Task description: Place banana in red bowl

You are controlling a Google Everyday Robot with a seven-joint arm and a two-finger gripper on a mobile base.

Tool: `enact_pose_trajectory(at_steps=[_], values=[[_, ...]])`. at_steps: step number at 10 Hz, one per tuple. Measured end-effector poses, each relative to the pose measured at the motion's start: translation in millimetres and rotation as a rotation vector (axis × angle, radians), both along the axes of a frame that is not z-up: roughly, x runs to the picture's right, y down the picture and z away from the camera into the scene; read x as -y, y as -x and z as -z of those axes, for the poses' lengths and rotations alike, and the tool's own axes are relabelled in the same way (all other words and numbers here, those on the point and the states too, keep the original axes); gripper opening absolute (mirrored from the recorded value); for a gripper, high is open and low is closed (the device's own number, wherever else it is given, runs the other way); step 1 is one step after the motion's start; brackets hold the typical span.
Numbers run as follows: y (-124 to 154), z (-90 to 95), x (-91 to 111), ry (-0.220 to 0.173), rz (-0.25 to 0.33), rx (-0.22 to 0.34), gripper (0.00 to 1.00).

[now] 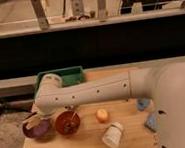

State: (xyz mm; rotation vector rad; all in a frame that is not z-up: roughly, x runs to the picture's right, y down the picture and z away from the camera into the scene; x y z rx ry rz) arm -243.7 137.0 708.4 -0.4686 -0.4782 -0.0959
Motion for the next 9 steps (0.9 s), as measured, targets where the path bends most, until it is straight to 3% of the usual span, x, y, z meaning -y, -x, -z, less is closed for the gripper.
enact_pose_trajectory(at_steps=[4, 9], values=[[-59.2, -6.2, 8.4, 0.023, 0.0, 0.039, 0.01], [-72.3, -1.0, 18.6, 0.018, -0.054, 0.093, 0.01]])
